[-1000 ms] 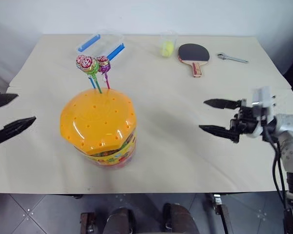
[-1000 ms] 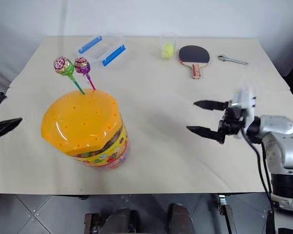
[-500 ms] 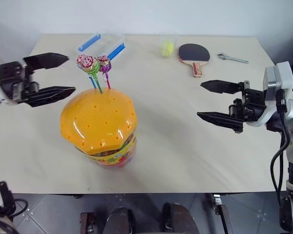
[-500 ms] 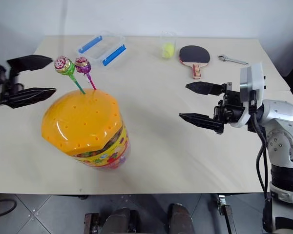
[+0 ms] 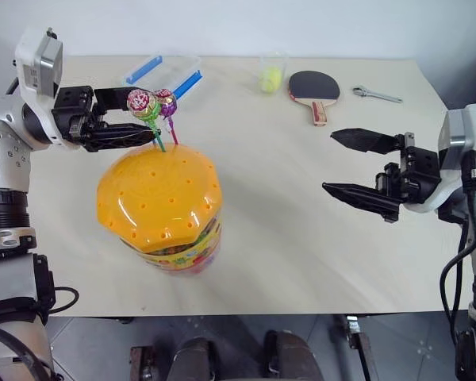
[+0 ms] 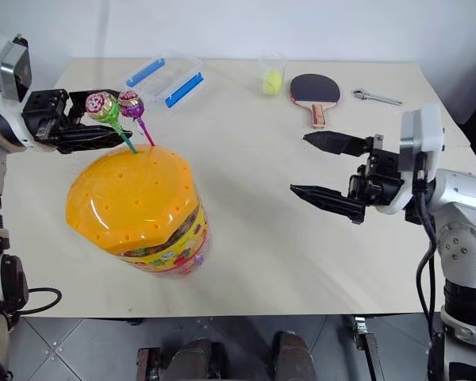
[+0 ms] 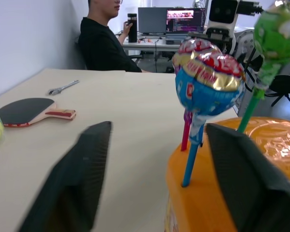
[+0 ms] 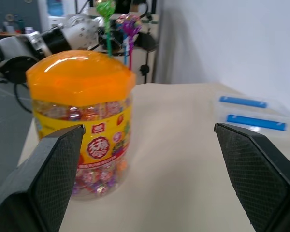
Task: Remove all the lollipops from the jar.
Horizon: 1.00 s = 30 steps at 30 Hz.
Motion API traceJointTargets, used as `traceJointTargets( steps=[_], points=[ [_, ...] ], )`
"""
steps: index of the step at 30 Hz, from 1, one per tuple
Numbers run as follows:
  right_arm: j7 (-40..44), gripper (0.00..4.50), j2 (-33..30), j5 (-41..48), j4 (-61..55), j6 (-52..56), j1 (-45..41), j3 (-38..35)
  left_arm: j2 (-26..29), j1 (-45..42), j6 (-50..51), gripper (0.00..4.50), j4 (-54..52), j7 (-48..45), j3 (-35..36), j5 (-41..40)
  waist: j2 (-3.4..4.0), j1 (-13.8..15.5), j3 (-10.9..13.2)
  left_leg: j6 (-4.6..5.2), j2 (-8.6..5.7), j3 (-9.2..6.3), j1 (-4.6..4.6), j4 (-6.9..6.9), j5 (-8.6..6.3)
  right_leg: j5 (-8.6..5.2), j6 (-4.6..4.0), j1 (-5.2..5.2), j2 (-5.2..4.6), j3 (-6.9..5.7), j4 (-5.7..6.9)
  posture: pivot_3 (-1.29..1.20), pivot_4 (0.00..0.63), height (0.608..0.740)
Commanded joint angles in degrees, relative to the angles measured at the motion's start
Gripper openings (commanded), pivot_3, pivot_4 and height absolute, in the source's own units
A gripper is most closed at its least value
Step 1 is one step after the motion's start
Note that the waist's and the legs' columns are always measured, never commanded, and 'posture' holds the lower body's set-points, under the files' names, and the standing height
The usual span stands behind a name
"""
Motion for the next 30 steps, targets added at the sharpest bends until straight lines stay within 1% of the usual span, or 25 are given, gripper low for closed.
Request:
traceJointTargets(
  steps=[1, 5, 6, 7, 8, 12, 18, 21, 23, 26, 30],
  points=[
    [-0.99, 4.50, -0.96, 1.08, -2.38, -0.63, 0.29, -2.38, -0.01, -2.33, 0.32, 1.91, -0.74, -0.89, 0.86, 0.09, 0.00, 0.10, 0.00, 0.01, 0.00, -0.01, -0.01, 0.01, 0.00, 0.00, 0.00, 0.00, 0.00, 0.00, 0.00, 0.00, 0.150, 0.740],
    [-1.28, 4.50, -1.20, 0.69, -2.11, -1.01, 0.45, -2.61, 0.17, -3.03, 1.23, 0.77, -1.03, -0.75, 1.25, 0.06, 0.00, 0.07, 0.00, 0.04, 0.00, -0.03, -0.04, 0.04, -0.02, 0.00, 0.00, 0.01, -0.01, -0.01, 0.00, 0.00, 0.150, 0.740],
    [-1.34, 4.50, -1.27, 0.64, -1.92, -1.06, 0.37, -2.65, 0.22, -3.25, 1.38, 0.42, -1.20, -0.58, 1.41, -0.01, 0.00, 0.05, 0.00, 0.04, 0.00, -0.03, -0.04, 0.04, -0.02, 0.00, 0.00, 0.00, -0.01, -0.01, 0.01, 0.00, 0.150, 0.740],
    [-1.29, 4.50, -1.32, 0.59, -1.71, -1.14, 0.28, -2.66, 0.24, -3.52, 1.55, 0.17, -1.41, -0.30, 1.56, -0.06, 0.00, 0.05, 0.00, 0.04, 0.00, -0.03, -0.04, 0.03, -0.02, 0.00, 0.00, 0.00, -0.01, -0.01, 0.01, 0.00, 0.150, 0.740],
    [-1.25, 4.50, -1.37, 0.57, -1.56, -1.20, 0.22, -2.65, 0.24, -3.71, 1.68, 0.04, -1.56, -0.10, 1.67, -0.09, 0.00, 0.07, 0.00, 0.04, 0.00, -0.03, -0.04, 0.04, -0.02, 0.00, 0.00, 0.00, -0.01, -0.01, 0.01, 0.00, 0.150, 0.740],
    [-0.85, 4.50, -1.75, -0.20, -0.35, -1.70, -0.52, -2.20, -0.86, -7.02, 1.74, 0.04, -1.64, 3.34, 4.72, -1.98, -0.01, 0.15, 0.01, 0.05, 0.00, -0.11, -0.11, 0.06, -0.03, 0.00, 0.00, 0.01, -0.01, -0.05, 0.02, 0.00, 0.150, 0.740],
    [0.29, 4.50, -1.91, -1.00, 1.61, -2.40, -2.12, -1.32, 1.91, -8.32, 4.39, 0.04, -3.94, 7.29, 6.34, -0.79, -0.01, -0.13, 0.01, 0.07, 0.00, -0.25, -0.21, 0.08, -0.04, 0.00, 0.00, -0.01, -0.01, -0.15, 0.02, 0.00, 0.150, 0.740],
    [0.92, 4.50, -1.80, -1.35, 2.58, -2.61, -3.04, -0.90, 3.56, -8.91, 4.87, 0.04, -3.87, 12.30, 6.80, 1.22, -0.01, -0.12, 0.00, 0.06, 0.00, -0.27, -0.22, 0.08, -0.04, 0.00, 0.00, -0.01, -0.02, -0.16, 0.03, 0.00, 0.150, 0.740],
    [2.00, 4.50, -1.75, -1.16, 3.30, -2.47, -3.94, -0.45, 6.97, -9.67, 9.21, 0.04, -3.01, 19.46, 5.74, 5.26, -0.01, -0.15, 0.01, 0.06, 0.00, -0.32, -0.23, 0.09, -0.04, 0.00, 0.00, -0.01, -0.02, -0.18, 0.03, 0.00, 0.150, 0.740],
    [5.63, 4.50, -2.50, -0.35, 4.52, -1.19, -5.13, 1.03, 12.52, -8.31, 26.63, 0.04, -3.53, 36.25, 5.95, 11.58, -0.01, -0.25, 0.01, 0.07, -0.02, -0.40, -0.27, 0.07, -0.04, 0.00, 0.00, -0.02, -0.02, -0.18, 0.03, 0.00, 0.150, 0.740],
    [11.95, 4.50, -4.15, -0.01, 4.32, -0.67, -5.05, 2.72, 17.42, -0.93, 34.99, 0.04, -5.94, 39.77, 6.64, 12.91, -0.01, -0.26, 0.01, 0.08, -0.02, -0.61, -0.25, 0.06, -0.04, 0.00, 0.00, -0.02, -0.01, -0.16, 0.06, 0.00, 0.150, 0.740]
  ],
)
